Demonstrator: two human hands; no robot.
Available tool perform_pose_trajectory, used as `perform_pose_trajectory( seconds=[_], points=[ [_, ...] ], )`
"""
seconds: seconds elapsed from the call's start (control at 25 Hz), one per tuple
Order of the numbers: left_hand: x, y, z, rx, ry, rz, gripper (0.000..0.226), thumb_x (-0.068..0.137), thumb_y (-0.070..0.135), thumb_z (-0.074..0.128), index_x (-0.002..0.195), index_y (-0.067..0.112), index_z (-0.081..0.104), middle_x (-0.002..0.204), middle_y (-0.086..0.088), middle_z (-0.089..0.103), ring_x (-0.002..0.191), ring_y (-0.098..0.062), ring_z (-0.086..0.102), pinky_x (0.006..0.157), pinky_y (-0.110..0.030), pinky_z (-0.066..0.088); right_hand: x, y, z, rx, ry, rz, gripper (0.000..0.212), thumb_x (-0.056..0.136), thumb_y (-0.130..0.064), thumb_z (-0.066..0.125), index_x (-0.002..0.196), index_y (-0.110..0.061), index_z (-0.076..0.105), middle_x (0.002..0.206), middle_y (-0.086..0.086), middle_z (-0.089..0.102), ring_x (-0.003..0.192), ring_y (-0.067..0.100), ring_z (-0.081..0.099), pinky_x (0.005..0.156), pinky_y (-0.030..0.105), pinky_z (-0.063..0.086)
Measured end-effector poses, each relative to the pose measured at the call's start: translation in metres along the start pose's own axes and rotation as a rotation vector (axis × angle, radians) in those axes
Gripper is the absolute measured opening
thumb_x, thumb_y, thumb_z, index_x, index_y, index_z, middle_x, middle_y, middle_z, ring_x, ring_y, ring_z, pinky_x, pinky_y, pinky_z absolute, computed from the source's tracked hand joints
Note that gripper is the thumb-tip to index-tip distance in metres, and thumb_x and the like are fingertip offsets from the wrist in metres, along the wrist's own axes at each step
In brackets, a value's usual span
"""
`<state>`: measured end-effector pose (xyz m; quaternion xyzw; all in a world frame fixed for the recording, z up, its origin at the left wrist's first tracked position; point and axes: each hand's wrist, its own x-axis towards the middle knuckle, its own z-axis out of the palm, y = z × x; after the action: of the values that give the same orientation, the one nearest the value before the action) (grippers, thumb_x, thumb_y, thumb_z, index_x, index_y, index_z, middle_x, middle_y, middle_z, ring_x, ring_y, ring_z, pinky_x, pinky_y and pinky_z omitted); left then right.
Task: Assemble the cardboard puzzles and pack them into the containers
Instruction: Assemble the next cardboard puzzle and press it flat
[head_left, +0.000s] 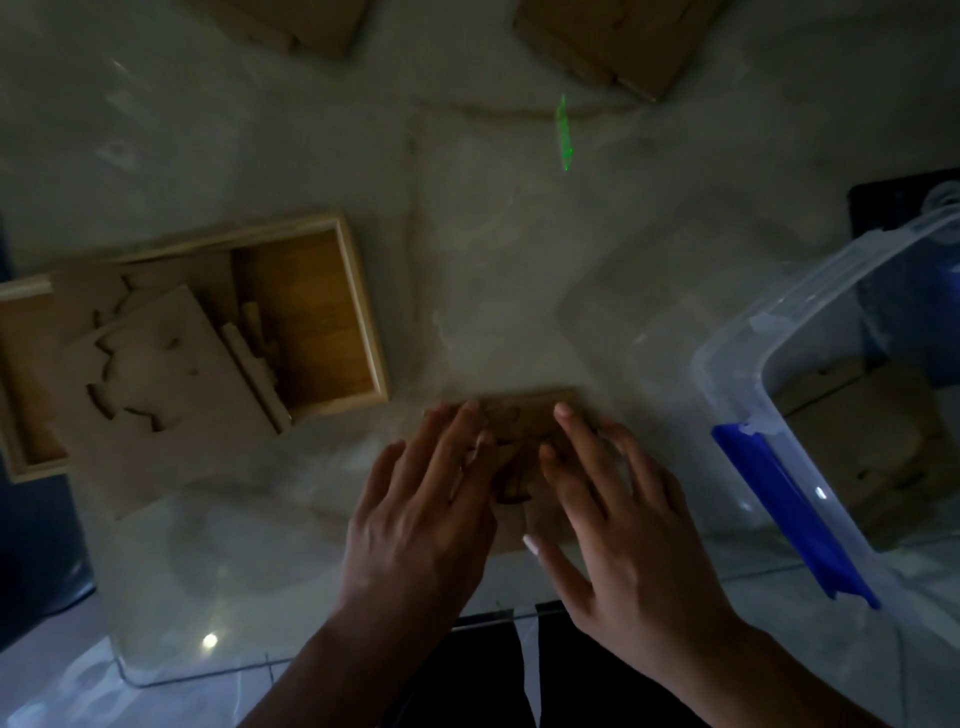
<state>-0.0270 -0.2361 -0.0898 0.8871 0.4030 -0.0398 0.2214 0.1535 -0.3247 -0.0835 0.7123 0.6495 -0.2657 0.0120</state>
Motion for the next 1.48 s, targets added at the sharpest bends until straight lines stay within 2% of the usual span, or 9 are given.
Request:
perform_pose_trajectory(
  seconds=[0.16, 0.32, 0.48, 0.56, 0.68, 0.8, 0.96, 1.28, 1.48],
  points=[
    [0.016, 0.001, -0.017, -0.046, 0.005, 0.015, 0.051, 0.078, 0.018, 0.073, 0.126, 0.018, 0.056, 0.133, -0.009, 0.057, 0.125, -0.030, 0.050, 0.093, -0.040, 0.042, 0.010, 0.001, -0.011, 0.021, 0.017, -0.005, 0.039, 0.092, -0.042, 0.058, 0.124, -0.020, 0.056, 0.157, 0.006, 0.036, 0.134, 0.031, 0.042, 0.099, 0.044, 0.047],
    [0.043, 0.003, -0.035, -0.060, -0.084, -0.028, 0.031, 0.078, 0.028, 0.074, 0.107, 0.021, 0.065, 0.111, -0.006, 0.061, 0.099, -0.027, 0.059, 0.080, -0.041, 0.052, 0.024, -0.003, -0.030, 0.023, 0.014, -0.002, 0.025, 0.093, -0.038, 0.056, 0.113, -0.024, 0.060, 0.144, 0.005, 0.049, 0.124, 0.026, 0.051, 0.096, 0.038, 0.046],
    [0.077, 0.013, -0.059, -0.021, -0.188, -0.036, 0.021, 0.072, 0.029, 0.082, 0.083, 0.022, 0.066, 0.081, -0.007, 0.064, 0.071, -0.030, 0.065, 0.064, -0.043, 0.056, 0.047, -0.009, -0.060, 0.024, -0.020, -0.050, 0.025, 0.087, -0.028, 0.062, 0.112, -0.026, 0.060, 0.115, -0.001, 0.062, 0.100, 0.023, 0.060, 0.079, 0.039, 0.052],
    [0.096, 0.016, -0.071, 0.005, -0.257, -0.052, 0.016, 0.083, 0.041, 0.069, 0.084, 0.026, 0.064, 0.081, -0.001, 0.063, 0.073, -0.025, 0.066, 0.068, -0.040, 0.055, 0.059, -0.007, -0.078, 0.042, -0.052, -0.083, 0.026, 0.080, -0.026, 0.070, 0.105, -0.026, 0.063, 0.097, -0.006, 0.064, 0.088, 0.018, 0.060, 0.071, 0.035, 0.051],
    [0.126, 0.011, -0.079, 0.039, -0.226, -0.157, 0.037, 0.096, 0.055, 0.035, 0.103, 0.029, 0.060, 0.098, 0.007, 0.062, 0.090, -0.015, 0.062, 0.080, -0.031, 0.048, 0.084, 0.007, -0.108, 0.063, -0.054, -0.087, 0.027, 0.075, -0.026, 0.077, 0.097, -0.026, 0.063, 0.081, -0.008, 0.063, 0.075, 0.014, 0.058, 0.062, 0.030, 0.049],
    [0.167, 0.009, -0.092, 0.021, -0.163, -0.145, 0.038, 0.095, 0.052, 0.039, 0.107, 0.025, 0.063, 0.098, 0.002, 0.064, 0.088, -0.018, 0.063, 0.075, -0.032, 0.046, 0.122, 0.031, -0.138, 0.038, 0.028, -0.086, 0.016, 0.087, -0.030, 0.063, 0.102, -0.025, 0.064, 0.083, -0.007, 0.067, 0.072, 0.014, 0.060, 0.059, 0.030, 0.049],
    [0.222, 0.011, -0.102, 0.031, -0.093, -0.151, 0.042, 0.092, 0.050, 0.045, 0.114, 0.020, 0.064, 0.109, -0.004, 0.063, 0.097, -0.024, 0.061, 0.077, -0.035, 0.049, 0.173, 0.071, -0.166, -0.053, 0.057, -0.055, 0.026, 0.094, -0.041, 0.046, 0.102, -0.024, 0.065, 0.086, -0.003, 0.067, 0.077, 0.019, 0.061, 0.062, 0.031, 0.048],
    [0.302, 0.014, -0.105, 0.028, 0.065, -0.091, 0.046, 0.082, 0.044, 0.071, 0.120, 0.020, 0.061, 0.125, -0.011, 0.057, 0.109, -0.033, 0.056, 0.079, -0.044, 0.050, 0.238, 0.115, -0.200, -0.115, 0.121, 0.061, 0.023, 0.091, -0.042, 0.053, 0.100, -0.023, 0.063, 0.094, 0.004, 0.065, 0.088, 0.028, 0.060, 0.064, 0.033, 0.039],
    [0.331, 0.016, -0.102, 0.062, 0.036, -0.052, 0.038, 0.088, 0.027, 0.065, 0.123, 0.014, 0.061, 0.131, -0.012, 0.056, 0.115, -0.034, 0.054, 0.085, -0.047, 0.051, 0.260, 0.124, -0.205, -0.171, 0.180, 0.140, 0.037, 0.090, -0.034, 0.057, 0.120, -0.012, 0.061, 0.129, 0.017, 0.053, 0.116, 0.034, 0.052, 0.080, 0.043, 0.050]
  ],
)
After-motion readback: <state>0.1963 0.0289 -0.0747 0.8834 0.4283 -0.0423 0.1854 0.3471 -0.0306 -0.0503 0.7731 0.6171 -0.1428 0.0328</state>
